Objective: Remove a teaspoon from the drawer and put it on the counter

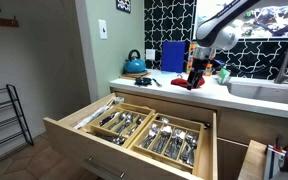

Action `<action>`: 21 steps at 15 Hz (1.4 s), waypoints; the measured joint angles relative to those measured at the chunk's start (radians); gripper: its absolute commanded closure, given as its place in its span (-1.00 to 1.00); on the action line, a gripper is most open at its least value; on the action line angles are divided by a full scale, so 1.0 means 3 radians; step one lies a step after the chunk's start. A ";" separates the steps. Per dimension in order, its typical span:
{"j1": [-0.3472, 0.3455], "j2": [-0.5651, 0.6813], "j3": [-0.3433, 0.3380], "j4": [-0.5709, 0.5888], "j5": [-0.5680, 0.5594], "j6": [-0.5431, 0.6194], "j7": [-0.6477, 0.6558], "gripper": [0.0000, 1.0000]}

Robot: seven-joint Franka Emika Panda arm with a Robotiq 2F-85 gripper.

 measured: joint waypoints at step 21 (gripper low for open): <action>0.0008 0.0041 0.0294 0.0087 0.0179 -0.0005 0.0019 -1.00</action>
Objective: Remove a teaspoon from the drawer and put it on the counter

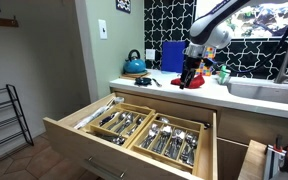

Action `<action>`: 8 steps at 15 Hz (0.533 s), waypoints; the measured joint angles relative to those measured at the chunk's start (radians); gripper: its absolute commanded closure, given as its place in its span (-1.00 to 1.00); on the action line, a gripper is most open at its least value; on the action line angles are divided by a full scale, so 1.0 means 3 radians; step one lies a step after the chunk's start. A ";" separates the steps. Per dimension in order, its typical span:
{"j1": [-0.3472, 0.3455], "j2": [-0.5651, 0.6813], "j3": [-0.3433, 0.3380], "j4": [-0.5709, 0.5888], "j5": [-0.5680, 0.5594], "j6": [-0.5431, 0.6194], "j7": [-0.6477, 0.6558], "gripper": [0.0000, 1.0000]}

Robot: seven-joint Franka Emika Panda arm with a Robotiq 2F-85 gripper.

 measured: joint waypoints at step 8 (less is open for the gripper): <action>0.0128 0.0616 0.0400 0.0456 0.0558 0.0008 0.0083 -1.00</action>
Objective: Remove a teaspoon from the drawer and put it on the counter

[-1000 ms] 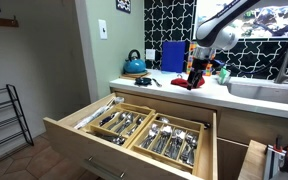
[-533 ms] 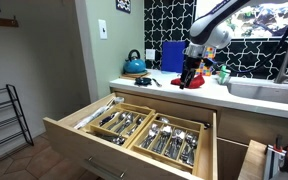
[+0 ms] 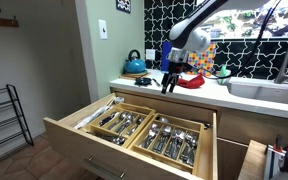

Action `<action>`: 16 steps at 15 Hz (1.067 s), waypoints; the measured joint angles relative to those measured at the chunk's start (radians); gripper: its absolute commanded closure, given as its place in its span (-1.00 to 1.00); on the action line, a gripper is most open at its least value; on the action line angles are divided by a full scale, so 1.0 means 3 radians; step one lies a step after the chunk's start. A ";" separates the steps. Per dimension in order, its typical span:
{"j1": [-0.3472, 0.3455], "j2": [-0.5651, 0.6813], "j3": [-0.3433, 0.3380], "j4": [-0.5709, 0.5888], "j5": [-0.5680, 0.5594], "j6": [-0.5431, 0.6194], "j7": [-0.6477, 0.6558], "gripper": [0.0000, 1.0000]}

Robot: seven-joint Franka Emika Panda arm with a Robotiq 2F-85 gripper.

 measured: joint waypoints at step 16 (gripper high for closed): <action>-0.0187 0.1592 0.0644 0.1217 0.0219 0.0318 0.0267 -1.00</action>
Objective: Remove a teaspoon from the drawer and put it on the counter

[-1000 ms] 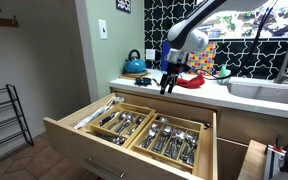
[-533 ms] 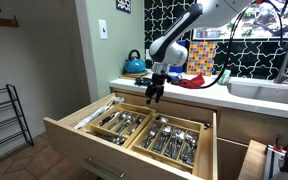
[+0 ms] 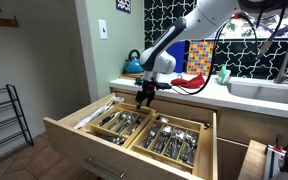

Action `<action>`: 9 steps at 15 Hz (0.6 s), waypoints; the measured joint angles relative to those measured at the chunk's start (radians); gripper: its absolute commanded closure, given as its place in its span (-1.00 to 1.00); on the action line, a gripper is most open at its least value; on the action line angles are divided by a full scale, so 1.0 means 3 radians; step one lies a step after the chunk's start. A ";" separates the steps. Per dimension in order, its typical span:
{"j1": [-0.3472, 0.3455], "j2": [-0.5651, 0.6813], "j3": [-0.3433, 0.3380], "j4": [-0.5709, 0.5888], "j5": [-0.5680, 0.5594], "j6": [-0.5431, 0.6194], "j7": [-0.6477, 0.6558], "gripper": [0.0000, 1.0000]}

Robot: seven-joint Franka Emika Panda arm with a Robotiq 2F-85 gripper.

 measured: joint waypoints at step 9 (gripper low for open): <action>-0.0125 0.0087 0.0177 0.0108 -0.0017 -0.0027 -0.0009 -1.00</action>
